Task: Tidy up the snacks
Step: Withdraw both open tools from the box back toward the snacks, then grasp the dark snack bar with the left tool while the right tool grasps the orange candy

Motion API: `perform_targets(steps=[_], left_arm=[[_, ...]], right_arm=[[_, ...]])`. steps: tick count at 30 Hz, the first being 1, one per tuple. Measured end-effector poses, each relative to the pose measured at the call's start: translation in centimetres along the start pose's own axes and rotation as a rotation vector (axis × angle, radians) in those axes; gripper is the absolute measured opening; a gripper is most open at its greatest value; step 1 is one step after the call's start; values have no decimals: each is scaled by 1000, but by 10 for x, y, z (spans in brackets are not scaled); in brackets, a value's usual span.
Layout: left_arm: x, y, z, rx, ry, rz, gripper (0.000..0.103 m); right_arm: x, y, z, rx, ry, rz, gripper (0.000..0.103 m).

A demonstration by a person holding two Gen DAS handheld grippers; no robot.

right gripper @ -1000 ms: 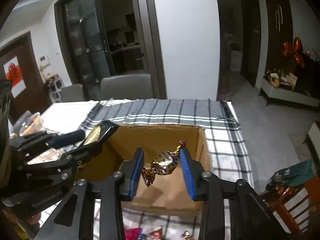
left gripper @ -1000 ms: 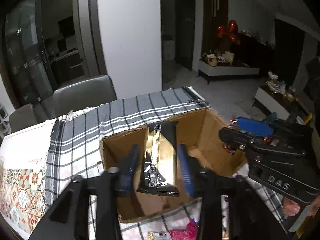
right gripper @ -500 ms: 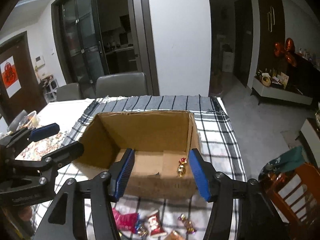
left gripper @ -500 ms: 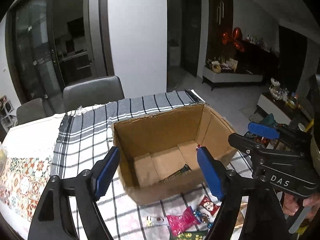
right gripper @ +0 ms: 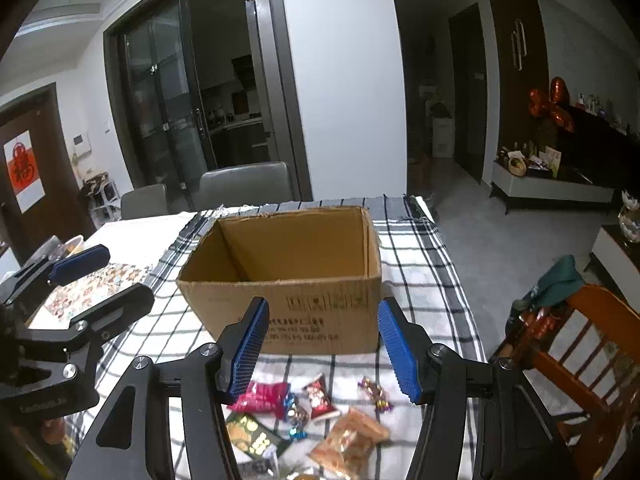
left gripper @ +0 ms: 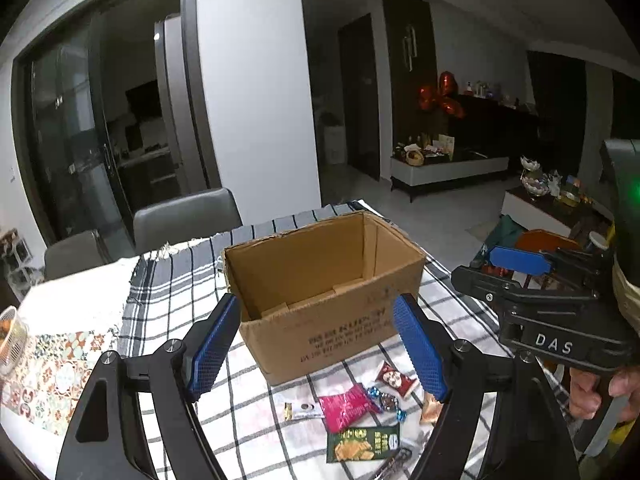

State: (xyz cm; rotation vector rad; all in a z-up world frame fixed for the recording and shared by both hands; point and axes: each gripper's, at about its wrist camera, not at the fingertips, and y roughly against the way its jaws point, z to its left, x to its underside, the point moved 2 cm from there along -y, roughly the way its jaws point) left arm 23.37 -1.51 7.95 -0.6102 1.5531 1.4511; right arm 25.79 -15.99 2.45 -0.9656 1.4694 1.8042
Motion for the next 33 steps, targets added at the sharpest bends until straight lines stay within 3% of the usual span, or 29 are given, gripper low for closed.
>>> perform_targets(steps=[12,25,33], left_arm=[[54,24,-19,77,-33,6,73],[127,19,-38,154,-74,121,66],[155,-5,-37,226,-44,220,60]], right_arm=[[62,29,6,4,-19,19,58],[131,24,21,-16,39,126,58],[155,3,24,-38,51,223,57]])
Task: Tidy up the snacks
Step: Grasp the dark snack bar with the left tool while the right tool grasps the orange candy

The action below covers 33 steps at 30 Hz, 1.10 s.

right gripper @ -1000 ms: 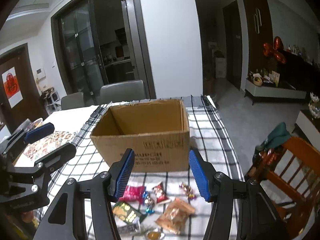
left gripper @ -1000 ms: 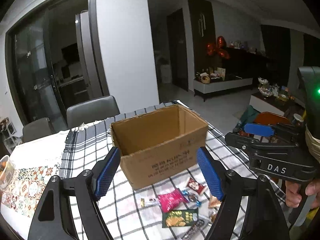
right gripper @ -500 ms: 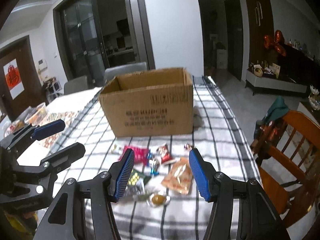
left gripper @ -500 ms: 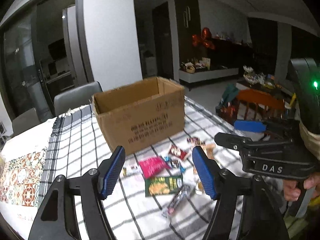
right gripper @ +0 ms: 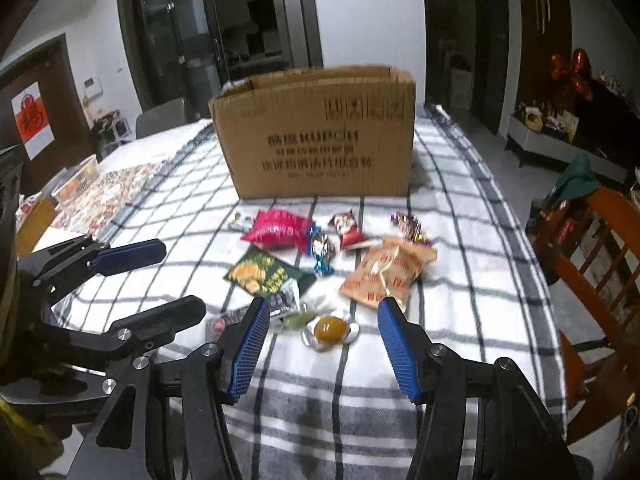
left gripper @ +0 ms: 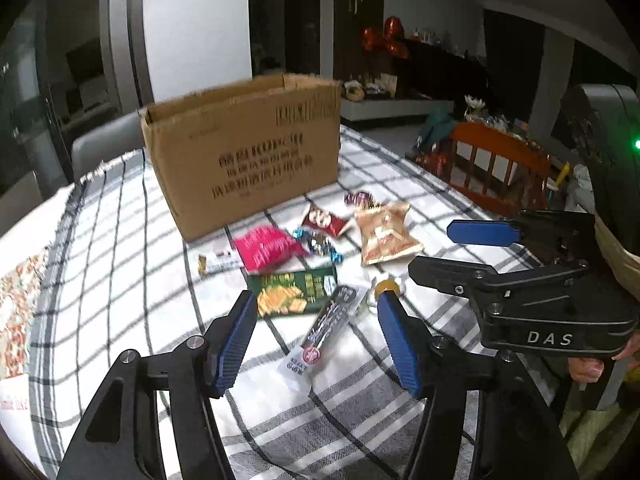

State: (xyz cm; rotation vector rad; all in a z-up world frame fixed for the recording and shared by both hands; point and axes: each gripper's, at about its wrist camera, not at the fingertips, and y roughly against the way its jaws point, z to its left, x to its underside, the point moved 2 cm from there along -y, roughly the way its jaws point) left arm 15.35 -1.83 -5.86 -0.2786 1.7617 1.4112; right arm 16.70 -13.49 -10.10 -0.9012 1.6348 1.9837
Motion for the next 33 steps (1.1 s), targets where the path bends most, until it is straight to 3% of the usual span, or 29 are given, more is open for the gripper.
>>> perform_targets(steps=[15,21,23,33], left_arm=[[17,-52,-5,88,3,163,50],[20,-63,-3,93,7,185,48],[20,-67,-3,88,2,192,45],[23,-80,3,75,21,212,38]], right_arm=[[13,-43,-1,-52,42,109,43],[15,-54,-2,-65,44,136,41],[15,-56,-2,-62,55,139,35],[15,-67,0,-63,68,151,35]])
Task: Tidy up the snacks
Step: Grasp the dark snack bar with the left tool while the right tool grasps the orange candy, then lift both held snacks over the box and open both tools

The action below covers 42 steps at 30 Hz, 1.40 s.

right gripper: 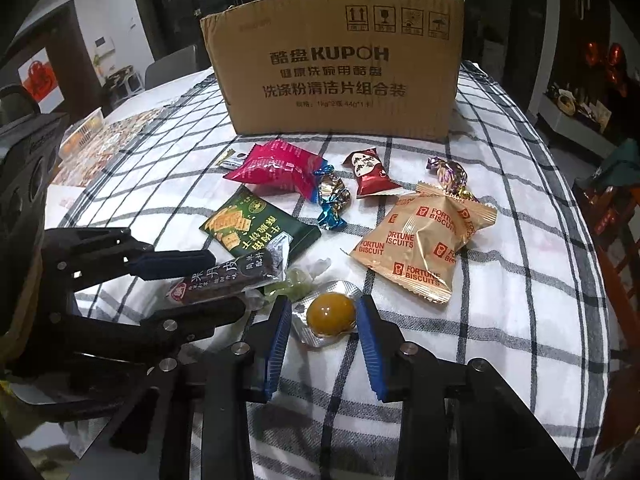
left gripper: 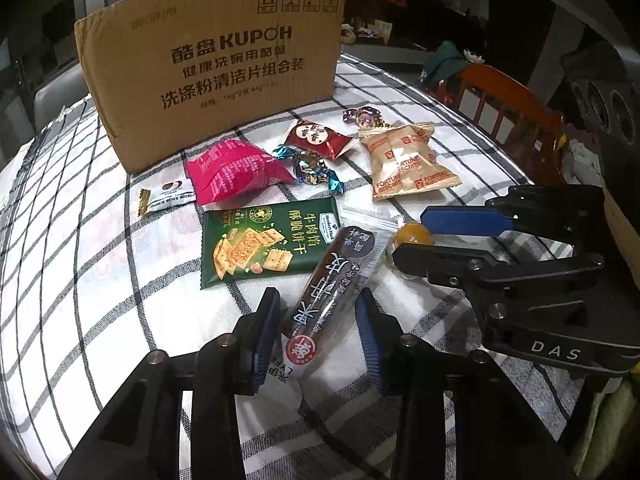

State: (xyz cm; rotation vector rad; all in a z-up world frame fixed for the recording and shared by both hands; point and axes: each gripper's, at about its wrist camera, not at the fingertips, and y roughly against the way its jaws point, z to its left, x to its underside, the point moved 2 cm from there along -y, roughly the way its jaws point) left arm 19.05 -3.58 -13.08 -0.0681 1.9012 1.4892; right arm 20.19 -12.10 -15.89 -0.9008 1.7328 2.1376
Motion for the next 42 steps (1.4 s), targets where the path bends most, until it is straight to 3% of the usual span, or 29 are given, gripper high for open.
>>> perform_targets(steps=[4,6,17,33,42], left_arm=[[0,-1,1,0,11,-5,36],[0,-1,1,-2,14,-7,35],[-1,6,3,-23,45,-39,24],[-17,56,-2,-63,72,-133,22],[-31,83,-4,-46,75,-177,20]], right_arm=[[2,-1,1,15,12,-6,32],[2,-1,3,28,28,-14,26],[2,8,4,9,5,-26,26],[-12,52,10,-10,-3,-123,26],[-31,79,12,-25,-2,-203,26]])
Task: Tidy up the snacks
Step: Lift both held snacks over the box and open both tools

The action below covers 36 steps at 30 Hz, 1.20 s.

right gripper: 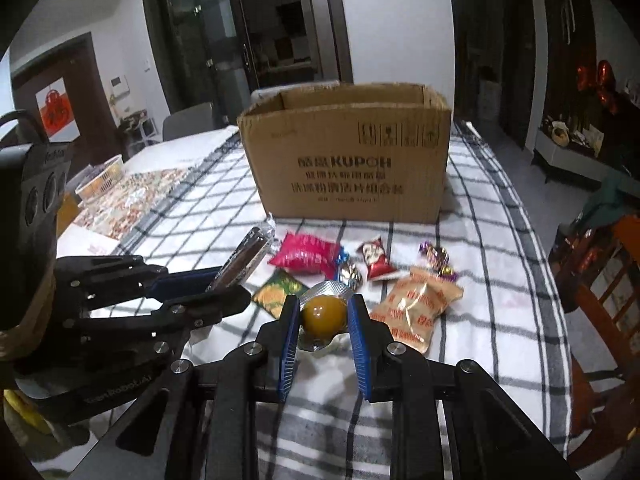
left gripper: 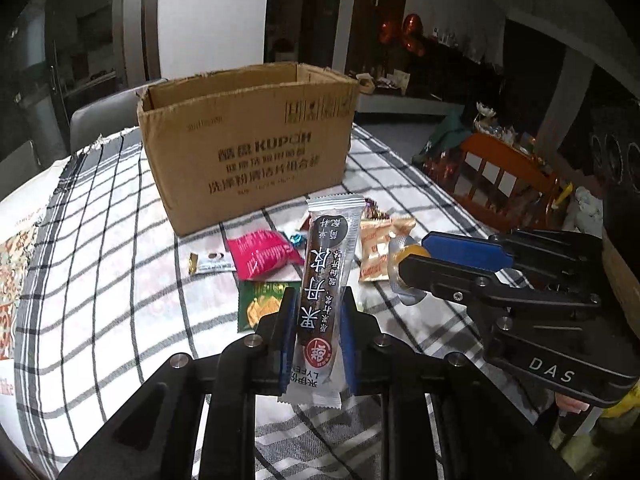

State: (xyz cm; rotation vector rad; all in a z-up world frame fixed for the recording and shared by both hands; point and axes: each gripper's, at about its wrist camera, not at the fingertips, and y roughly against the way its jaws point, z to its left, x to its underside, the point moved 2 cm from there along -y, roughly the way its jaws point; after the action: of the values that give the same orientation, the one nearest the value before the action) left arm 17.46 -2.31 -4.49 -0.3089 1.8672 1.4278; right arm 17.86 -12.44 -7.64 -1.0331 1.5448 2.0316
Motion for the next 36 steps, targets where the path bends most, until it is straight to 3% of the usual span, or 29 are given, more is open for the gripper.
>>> perform_targets(steps=[17,36], left_arm=[[-59,20,13,-54,8,-86,20],[-161,14,56,-95,6,-119,20]], right_arm=[[-58,11,-9,3,-6,-113,26],[-172,-11,-26,29,31,-178,26]])
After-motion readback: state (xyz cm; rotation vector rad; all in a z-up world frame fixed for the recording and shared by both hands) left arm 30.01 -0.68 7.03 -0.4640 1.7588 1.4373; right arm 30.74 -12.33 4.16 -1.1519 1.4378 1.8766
